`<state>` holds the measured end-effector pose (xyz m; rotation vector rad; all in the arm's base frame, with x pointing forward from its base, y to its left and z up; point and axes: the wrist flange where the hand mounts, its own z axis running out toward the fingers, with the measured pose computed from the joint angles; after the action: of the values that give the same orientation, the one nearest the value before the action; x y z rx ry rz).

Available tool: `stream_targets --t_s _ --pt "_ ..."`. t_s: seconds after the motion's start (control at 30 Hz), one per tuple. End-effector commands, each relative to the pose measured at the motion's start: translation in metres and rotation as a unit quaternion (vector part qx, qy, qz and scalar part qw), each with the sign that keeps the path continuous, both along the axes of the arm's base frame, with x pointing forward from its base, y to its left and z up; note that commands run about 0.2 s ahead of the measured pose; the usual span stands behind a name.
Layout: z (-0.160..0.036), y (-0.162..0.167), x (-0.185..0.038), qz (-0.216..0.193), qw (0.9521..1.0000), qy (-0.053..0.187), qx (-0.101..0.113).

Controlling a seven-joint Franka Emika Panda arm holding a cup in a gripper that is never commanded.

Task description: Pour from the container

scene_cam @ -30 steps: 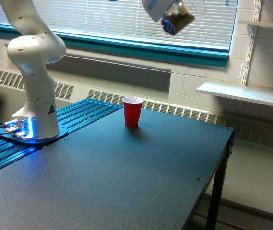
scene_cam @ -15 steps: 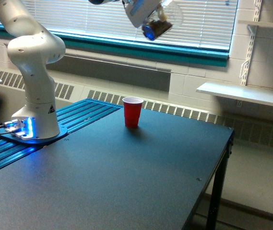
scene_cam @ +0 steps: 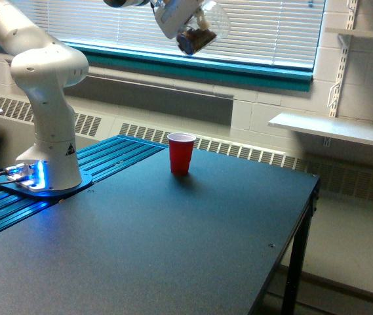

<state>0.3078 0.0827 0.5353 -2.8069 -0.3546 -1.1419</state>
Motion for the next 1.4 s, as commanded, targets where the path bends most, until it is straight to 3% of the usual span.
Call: stream_targets --t_s 0.03,0.87,1.4 --pt "-0.007 0.004 -0.015 0.000 0.9999 0.014 0.001" --pt "-0.027 0.005 -0.068 0.049 0.9975 0.043 -0.026" --pt "-0.042 0.014 -0.083 0.085 0.9930 0.063 -0.053"
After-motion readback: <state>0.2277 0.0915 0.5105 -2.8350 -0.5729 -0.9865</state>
